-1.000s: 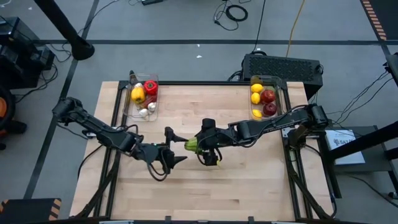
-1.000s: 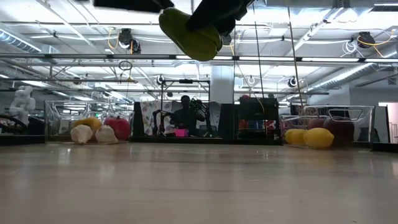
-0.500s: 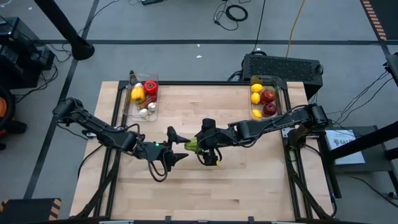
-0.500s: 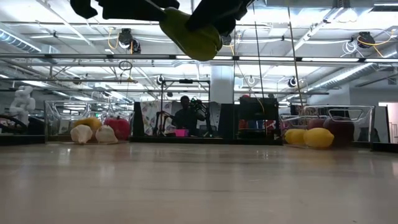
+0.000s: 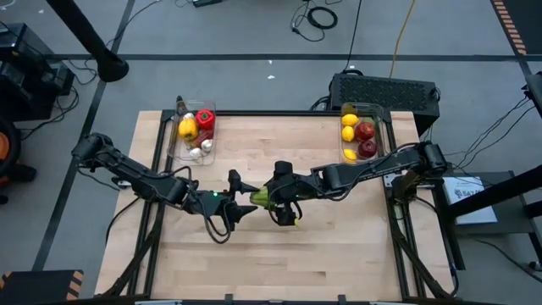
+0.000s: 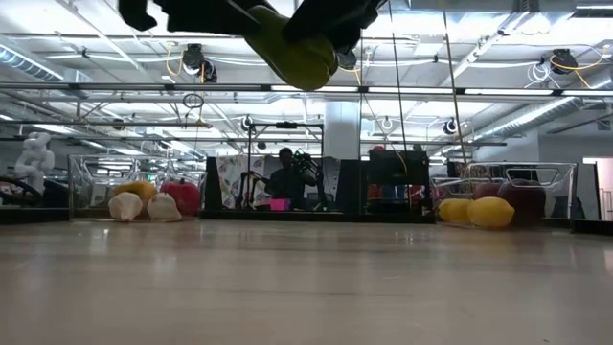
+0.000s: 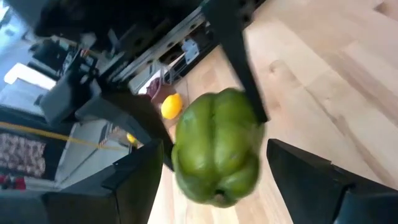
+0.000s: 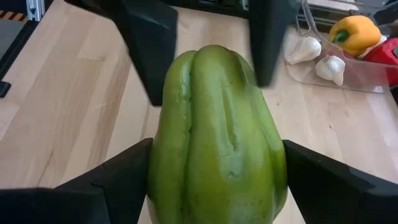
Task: Sort produce into baskets
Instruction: Put the chayote into the left transparent bin
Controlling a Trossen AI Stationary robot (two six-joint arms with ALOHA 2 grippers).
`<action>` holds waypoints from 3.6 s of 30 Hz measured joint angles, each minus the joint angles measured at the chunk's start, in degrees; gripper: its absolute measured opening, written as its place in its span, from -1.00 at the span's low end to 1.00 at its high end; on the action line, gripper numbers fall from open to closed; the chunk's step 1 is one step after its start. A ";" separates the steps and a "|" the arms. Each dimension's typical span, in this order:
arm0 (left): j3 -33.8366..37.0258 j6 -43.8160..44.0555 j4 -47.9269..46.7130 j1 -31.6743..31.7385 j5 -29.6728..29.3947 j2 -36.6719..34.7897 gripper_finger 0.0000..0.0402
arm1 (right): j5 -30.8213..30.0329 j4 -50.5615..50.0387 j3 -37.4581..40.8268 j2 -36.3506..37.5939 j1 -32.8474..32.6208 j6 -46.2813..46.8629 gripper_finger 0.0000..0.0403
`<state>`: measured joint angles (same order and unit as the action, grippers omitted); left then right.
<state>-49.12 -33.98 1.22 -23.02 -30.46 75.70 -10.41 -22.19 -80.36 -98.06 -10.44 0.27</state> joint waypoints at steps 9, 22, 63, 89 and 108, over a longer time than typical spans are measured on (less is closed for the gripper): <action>0.00 1.45 0.11 0.90 0.35 0.09 0.44 | -0.06 0.56 0.00 0.00 0.00 -0.91 0.60; 0.00 0.58 -0.05 0.91 2.93 0.09 0.12 | 0.11 0.47 0.00 0.00 -0.02 -1.44 0.60; 0.00 0.23 -1.99 0.87 2.87 0.05 0.07 | -2.10 3.12 0.00 0.01 -0.04 1.78 0.81; 0.02 2.97 -15.15 4.14 -19.41 -0.86 0.06 | -10.82 -13.74 -0.04 14.56 -10.65 5.12 0.95; 0.04 20.66 -42.67 30.82 -26.03 -15.28 0.07 | -10.84 -18.31 -0.04 14.43 -10.84 8.97 0.95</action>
<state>-49.08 -13.33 -41.45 7.80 -56.49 60.42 -21.26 -40.50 -80.40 -83.64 -21.28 9.24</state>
